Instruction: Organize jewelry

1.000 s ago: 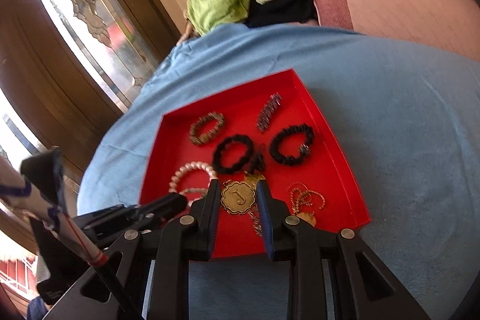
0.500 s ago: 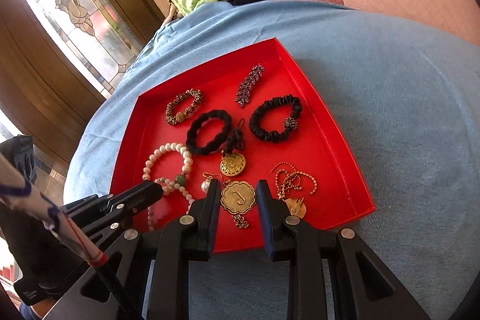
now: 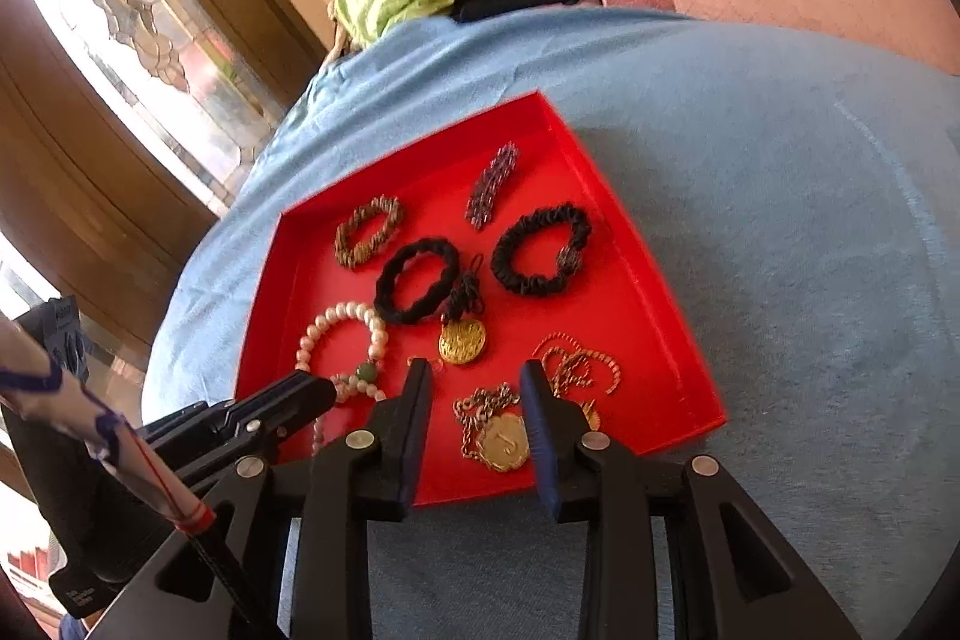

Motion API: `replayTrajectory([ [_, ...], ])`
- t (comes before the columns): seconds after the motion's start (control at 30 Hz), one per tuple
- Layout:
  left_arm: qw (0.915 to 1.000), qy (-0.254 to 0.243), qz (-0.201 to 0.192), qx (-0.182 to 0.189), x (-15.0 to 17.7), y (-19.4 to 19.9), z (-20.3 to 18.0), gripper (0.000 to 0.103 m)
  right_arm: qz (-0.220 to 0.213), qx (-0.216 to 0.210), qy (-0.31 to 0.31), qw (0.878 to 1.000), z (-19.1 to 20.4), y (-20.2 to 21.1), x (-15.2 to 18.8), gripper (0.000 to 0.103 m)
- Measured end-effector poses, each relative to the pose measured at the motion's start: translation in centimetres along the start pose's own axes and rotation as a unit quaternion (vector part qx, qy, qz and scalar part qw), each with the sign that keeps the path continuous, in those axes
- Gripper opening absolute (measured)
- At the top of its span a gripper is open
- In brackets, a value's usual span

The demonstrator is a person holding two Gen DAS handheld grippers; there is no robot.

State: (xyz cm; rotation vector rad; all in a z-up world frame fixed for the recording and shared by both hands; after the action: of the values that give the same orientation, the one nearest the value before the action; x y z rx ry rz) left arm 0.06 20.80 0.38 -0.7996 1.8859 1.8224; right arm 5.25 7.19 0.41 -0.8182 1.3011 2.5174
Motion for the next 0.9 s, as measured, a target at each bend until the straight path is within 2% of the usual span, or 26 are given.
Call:
replayTrajectory([
  [0.03,0.9999,0.001,-0.013,-0.004,-0.3,0.5,0.0,0.043,-0.004,-0.001,-0.001,1.000,0.0,0.3,-0.2,0.033],
  [0.1,0.9990,0.004,-0.044,-0.005,-0.9,1.7,-0.3,0.043,-0.017,0.004,0.001,1.000,0.0,1.3,-0.6,0.034],
  [0.13,0.9985,0.005,-0.053,-0.006,-1.1,2.2,-0.4,0.046,-0.027,0.010,0.006,1.000,0.0,1.9,-0.7,0.039],
  [0.17,0.9977,0.009,-0.066,-0.010,-1.2,2.7,-0.4,0.054,-0.034,0.013,0.010,0.999,0.0,2.5,-0.9,0.048],
  [0.23,0.9955,0.018,-0.092,-0.018,-1.6,3.9,-0.5,0.067,-0.047,0.024,0.016,0.998,0.0,3.5,-1.0,0.058],
  [0.3,0.9919,0.024,-0.120,-0.031,-1.9,5.1,-0.6,0.078,-0.058,0.042,0.030,0.997,-0.1,4.5,-0.9,0.062],
  [0.37,0.9890,0.033,-0.136,-0.048,-1.9,5.9,-0.6,0.090,-0.062,0.063,0.048,0.995,-0.1,5.0,-0.8,0.072],
  [0.47,0.9857,0.045,-0.146,-0.070,-1.6,7.1,-0.6,0.091,-0.070,0.115,0.086,0.987,0.0,6.0,-0.4,0.075],
  [0.57,0.9825,0.061,-0.135,-0.113,-0.7,8.3,-0.1,0.094,-0.090,0.176,0.137,0.971,0.8,7.6,0.1,0.084],
  [0.67,0.9760,0.078,-0.142,-0.146,0.5,10.1,0.3,0.096,-0.113,0.197,0.165,0.960,1.2,10.0,0.8,0.087],
  [0.8,0.9720,0.074,-0.139,-0.175,2.7,12.5,0.0,0.098,-0.135,0.205,0.168,0.955,1.2,13.2,2.2,0.089],
  [0.87,0.9660,0.067,-0.150,-0.200,4.1,14.1,-0.4,0.098,-0.147,0.210,0.172,0.951,1.5,15.0,3.1,0.089],
  [0.9,0.9651,0.068,-0.156,-0.199,4.8,14.8,-0.6,0.098,-0.155,0.209,0.172,0.950,1.6,16.0,3.7,0.089],
])
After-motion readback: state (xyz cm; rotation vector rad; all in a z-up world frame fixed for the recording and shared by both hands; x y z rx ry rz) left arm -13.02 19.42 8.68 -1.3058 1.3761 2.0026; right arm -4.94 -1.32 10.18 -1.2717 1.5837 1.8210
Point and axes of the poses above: each gripper's, at about its wrist camera, not at the fingertips, and y roughly against the way its jaws point, z to its left, x to its underside, the point moved 6 cm from there along -y, roughly the way its jaws point, and after that the axes turned 1 degree about -y, right-handed, at the moved point
